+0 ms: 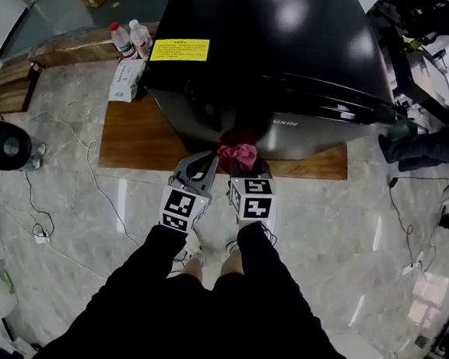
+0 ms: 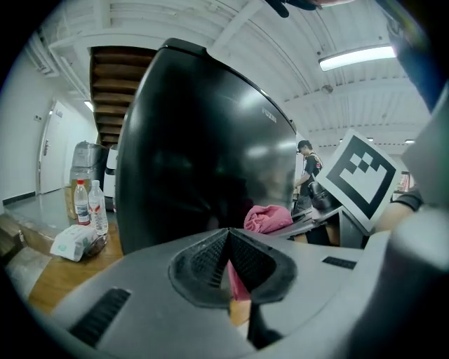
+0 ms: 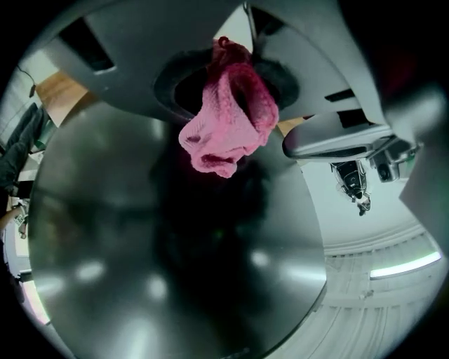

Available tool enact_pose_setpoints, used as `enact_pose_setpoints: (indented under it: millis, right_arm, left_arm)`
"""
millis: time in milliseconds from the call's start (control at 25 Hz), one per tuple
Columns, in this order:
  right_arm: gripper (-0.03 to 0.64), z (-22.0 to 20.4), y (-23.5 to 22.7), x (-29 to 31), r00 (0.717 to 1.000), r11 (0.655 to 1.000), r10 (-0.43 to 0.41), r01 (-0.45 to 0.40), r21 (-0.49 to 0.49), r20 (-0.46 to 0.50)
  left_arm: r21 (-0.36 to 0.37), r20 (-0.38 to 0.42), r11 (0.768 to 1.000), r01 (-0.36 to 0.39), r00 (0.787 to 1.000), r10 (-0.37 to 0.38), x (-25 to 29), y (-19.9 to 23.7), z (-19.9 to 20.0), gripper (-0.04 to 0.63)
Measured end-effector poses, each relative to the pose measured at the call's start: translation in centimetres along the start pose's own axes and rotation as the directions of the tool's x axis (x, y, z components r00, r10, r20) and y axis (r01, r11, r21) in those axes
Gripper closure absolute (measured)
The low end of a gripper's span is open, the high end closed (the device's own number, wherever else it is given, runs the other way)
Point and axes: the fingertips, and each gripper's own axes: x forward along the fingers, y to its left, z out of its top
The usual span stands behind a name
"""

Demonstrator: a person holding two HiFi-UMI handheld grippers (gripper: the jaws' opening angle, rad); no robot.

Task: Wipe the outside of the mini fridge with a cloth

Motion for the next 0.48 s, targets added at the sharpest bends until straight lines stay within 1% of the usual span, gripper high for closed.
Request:
enact_pose_setpoints:
  millis: [320,480]
  right_arm:
    - [0.525,-1.5,-9.6,-3.3,0.994,0.992,-0.078,0.086,0.095,-0.083]
    - [0.523,-1.8,-15.7,-5.2,0.988,0.987,-0.102,0.115,0.111,-0.114]
  left_arm:
    - [0.000,-0.030,0.997,0.081,0.996,-0.081,5.0,-6.4,0.5,0.589]
    - [0.001,-0.050,0.991,0.131,0.990,-0.130,8.7,-11.0,0.8,0.589]
